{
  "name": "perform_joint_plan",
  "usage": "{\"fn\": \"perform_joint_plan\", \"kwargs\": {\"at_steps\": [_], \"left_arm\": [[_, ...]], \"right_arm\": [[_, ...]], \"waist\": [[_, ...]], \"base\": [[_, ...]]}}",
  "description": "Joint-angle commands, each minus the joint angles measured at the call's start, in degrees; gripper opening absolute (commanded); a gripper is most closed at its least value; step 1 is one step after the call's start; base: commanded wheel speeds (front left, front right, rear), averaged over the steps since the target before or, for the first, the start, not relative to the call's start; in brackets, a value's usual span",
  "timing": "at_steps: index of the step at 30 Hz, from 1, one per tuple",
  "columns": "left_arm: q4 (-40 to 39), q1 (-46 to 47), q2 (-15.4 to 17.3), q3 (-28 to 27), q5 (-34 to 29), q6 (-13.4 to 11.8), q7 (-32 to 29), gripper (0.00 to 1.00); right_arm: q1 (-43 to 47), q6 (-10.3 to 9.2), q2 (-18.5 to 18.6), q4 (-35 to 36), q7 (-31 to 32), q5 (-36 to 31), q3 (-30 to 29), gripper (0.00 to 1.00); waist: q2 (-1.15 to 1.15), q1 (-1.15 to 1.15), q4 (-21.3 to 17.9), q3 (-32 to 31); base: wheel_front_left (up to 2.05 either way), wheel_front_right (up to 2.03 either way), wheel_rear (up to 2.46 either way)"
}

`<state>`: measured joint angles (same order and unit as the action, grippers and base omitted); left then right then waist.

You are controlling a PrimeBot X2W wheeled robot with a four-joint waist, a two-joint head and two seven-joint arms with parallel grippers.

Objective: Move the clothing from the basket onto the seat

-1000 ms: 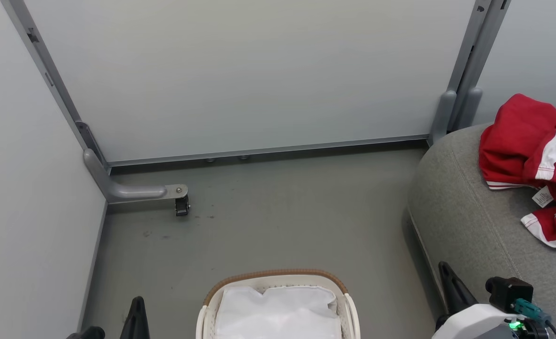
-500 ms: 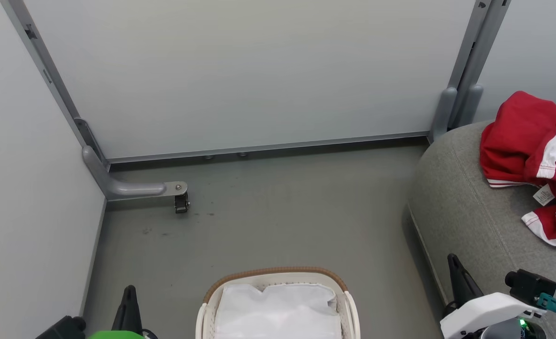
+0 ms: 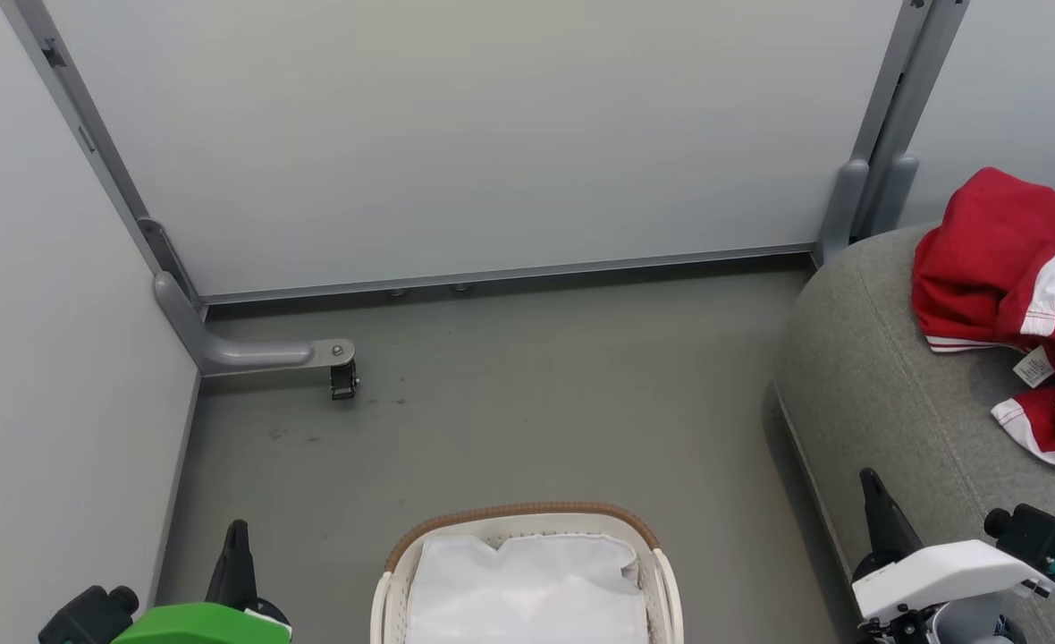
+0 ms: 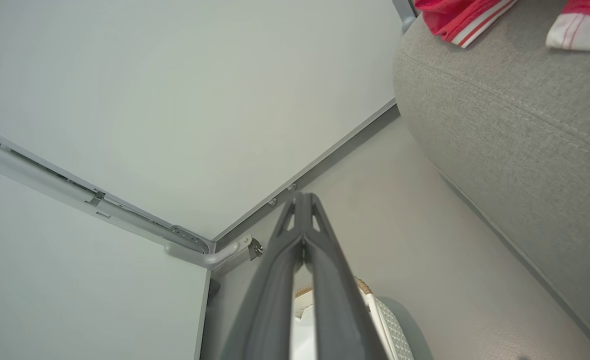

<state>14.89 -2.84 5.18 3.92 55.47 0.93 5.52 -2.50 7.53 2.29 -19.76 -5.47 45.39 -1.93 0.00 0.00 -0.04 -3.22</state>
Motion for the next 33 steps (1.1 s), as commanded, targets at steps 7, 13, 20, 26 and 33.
{"fn": "perform_joint_plan", "kwargs": {"at_steps": [7,13,20,26,33], "left_arm": [[-0.9,2.6,-0.2,-1.6,5.1,1.1,-1.5,0.0],[-0.9,3.4,-0.4,-2.5,8.3,1.6,-2.6,0.0],[-0.9,4.2,-0.6,-3.6,12.0,2.3,-3.9,0.0],[-0.9,4.8,-0.9,-4.4,14.8,2.8,-4.8,0.0],[-0.9,5.6,-1.1,-5.3,18.0,3.4,-5.9,0.0]], "right_arm": [[-1.8,-0.03,0.4,1.6,1.6,6.4,-0.8,0.0],[-2.1,-0.03,0.4,2.0,2.7,10.5,-1.2,0.0],[-2.4,-0.03,0.5,2.5,3.9,15.1,-1.7,0.0],[-2.5,-0.04,0.5,2.9,4.9,18.8,-2.0,0.0],[-2.8,-0.04,0.5,3.4,5.9,22.9,-2.4,0.0]], "waist": [[0.0,0.0,0.0,0.3],[0.0,0.0,0.0,0.5],[0.0,0.0,0.0,0.8],[0.0,0.0,0.0,1.0],[0.0,0.0,0.0,1.3]], "base": [[0.0,0.0,0.0],[0.0,0.0,0.0],[0.0,0.0,0.0],[0.0,0.0,0.0],[0.0,0.0,0.0]]}}
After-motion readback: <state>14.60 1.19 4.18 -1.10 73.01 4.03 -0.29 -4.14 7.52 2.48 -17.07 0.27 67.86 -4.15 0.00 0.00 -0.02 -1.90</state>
